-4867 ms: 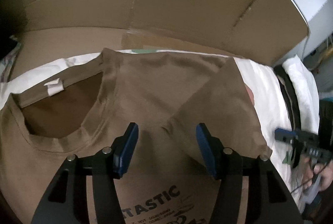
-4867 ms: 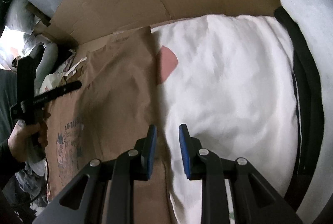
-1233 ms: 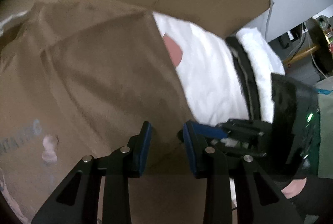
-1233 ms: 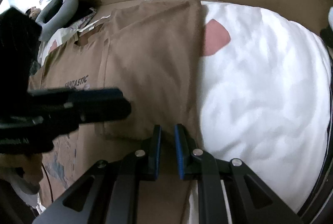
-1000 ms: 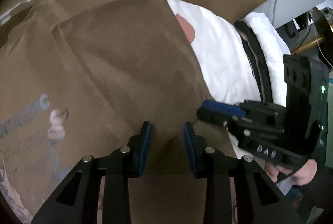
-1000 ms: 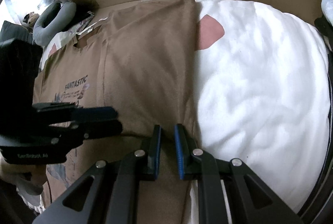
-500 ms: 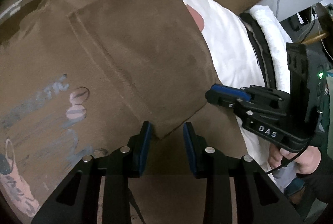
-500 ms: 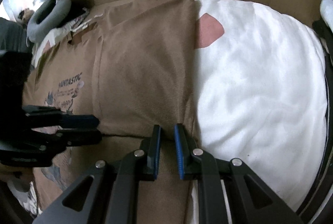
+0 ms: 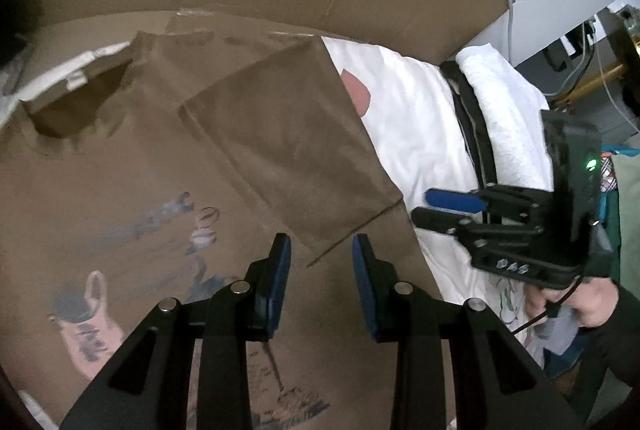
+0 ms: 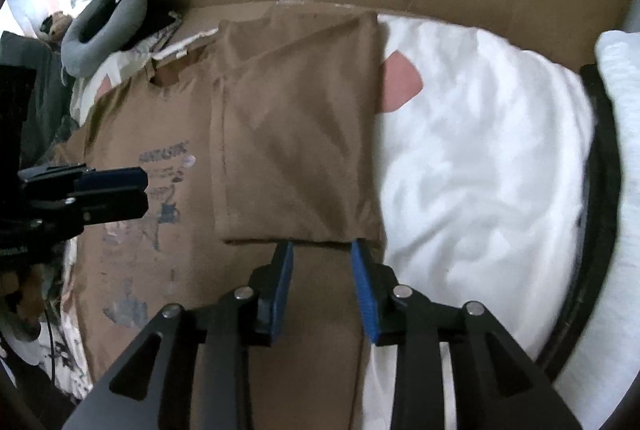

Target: Fold clothes

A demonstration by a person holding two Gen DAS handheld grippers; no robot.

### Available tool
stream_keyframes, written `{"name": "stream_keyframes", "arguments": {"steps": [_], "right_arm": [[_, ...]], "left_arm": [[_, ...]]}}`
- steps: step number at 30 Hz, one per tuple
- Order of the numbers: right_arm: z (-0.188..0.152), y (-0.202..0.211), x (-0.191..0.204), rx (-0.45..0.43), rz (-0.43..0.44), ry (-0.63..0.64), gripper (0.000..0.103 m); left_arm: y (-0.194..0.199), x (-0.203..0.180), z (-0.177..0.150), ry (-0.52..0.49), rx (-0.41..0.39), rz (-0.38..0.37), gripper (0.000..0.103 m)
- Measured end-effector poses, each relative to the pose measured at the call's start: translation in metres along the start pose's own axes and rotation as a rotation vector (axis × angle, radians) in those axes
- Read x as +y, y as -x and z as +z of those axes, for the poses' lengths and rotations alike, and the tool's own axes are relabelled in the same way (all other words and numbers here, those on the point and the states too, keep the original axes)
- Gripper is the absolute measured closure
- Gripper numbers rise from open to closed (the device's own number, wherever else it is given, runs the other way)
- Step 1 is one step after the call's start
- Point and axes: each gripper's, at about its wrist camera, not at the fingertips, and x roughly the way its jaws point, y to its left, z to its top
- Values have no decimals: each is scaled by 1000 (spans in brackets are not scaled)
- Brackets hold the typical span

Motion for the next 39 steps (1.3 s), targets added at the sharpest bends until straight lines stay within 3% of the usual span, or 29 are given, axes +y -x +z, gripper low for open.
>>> {"name": "stream_keyframes", "arguments": {"steps": [4, 8, 10, 11, 12, 17, 19, 20, 23, 27, 35, 39], "right_arm": [[2, 30, 2, -12, -2, -17, 56], [6, 62, 11, -27, 4, -36, 51], [10, 72, 18, -33, 1, -43, 42], [10, 81, 19, -32, 4, -50, 36], [9, 86, 20, -27, 7, -57, 30], [0, 112, 30, 12, -15, -44, 20], [-2, 124, 36, 25, -18, -23, 5], [-3, 131, 39, 28, -19, -11, 2], [-4, 158, 52, 2, -27, 44, 1], [-3, 189, 64, -5, -48, 82, 1], [3, 247, 85, 29, -168, 170, 1], [9, 286, 92, 24, -185, 178, 1]], "left_arm": [[25, -6, 6, 21, -1, 32, 71], [52, -18, 6, 19, -13, 62, 69], [65, -23, 4, 28, -22, 74, 33], [72, -26, 3, 33, -27, 77, 28], [77, -28, 2, 39, -29, 75, 26], [108, -34, -4, 68, -27, 75, 26], [121, -38, -6, 66, -27, 89, 26], [127, -40, -6, 63, -22, 107, 26], [149, -45, -9, 78, -21, 99, 25], [180, -56, -14, 65, -30, 117, 5], [251, -79, -23, 75, -73, 164, 4], [280, -92, -31, 94, -64, 147, 1]]}}
